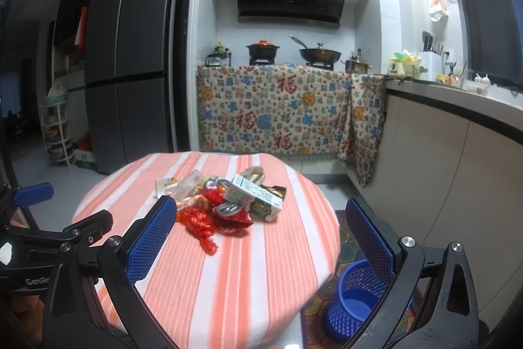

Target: Collect trash

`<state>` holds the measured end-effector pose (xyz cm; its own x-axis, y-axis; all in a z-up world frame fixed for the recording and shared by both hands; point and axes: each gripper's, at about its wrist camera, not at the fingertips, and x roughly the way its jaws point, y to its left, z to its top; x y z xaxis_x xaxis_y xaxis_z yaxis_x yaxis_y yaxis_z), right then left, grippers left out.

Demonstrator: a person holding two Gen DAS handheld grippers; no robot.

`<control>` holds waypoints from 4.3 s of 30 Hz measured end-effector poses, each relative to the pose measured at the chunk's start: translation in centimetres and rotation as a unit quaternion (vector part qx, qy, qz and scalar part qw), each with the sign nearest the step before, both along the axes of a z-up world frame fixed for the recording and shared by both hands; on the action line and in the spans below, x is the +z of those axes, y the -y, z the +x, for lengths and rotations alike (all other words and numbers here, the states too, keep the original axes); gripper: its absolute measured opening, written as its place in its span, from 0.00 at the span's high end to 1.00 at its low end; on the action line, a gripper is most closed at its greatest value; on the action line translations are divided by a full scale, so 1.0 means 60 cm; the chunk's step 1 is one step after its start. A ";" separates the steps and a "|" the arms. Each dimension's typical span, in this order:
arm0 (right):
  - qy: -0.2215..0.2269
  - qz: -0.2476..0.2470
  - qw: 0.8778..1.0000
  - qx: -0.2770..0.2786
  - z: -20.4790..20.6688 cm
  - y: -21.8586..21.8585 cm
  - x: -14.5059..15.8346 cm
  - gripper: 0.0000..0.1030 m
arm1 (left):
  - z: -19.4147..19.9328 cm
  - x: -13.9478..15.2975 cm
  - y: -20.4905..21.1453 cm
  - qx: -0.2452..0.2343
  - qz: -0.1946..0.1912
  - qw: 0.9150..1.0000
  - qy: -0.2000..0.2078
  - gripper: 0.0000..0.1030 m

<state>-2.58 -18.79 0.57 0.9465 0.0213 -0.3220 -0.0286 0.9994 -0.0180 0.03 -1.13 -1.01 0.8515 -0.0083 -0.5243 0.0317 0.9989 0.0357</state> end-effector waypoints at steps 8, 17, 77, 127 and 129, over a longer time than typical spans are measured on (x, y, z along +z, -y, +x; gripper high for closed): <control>0.000 0.000 1.000 -0.002 0.000 0.001 0.002 0.00 | -0.003 -0.002 0.003 -0.001 0.000 1.000 -0.001 0.00; 0.003 -0.001 1.000 -0.006 0.002 0.002 0.004 0.00 | -0.001 0.000 0.004 0.000 0.000 1.000 -0.002 0.00; -0.254 0.011 0.967 0.004 0.257 0.055 -0.315 0.00 | 0.317 -0.285 0.001 0.041 -0.016 0.978 -0.205 0.00; -0.305 0.180 0.911 0.212 0.475 0.037 -0.239 0.65 | 0.251 -0.235 -0.001 -0.103 -0.059 0.969 -0.215 0.55; -0.296 0.175 0.914 0.217 0.456 0.041 -0.228 0.71 | 0.245 -0.232 0.004 -0.107 -0.064 0.969 -0.211 0.55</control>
<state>24.79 -21.26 -13.09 0.4870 0.5527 -0.6763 -0.3246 0.8334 0.4473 14.72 -1.37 -14.93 0.5323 -0.2491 -0.8091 0.2233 0.9632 -0.1496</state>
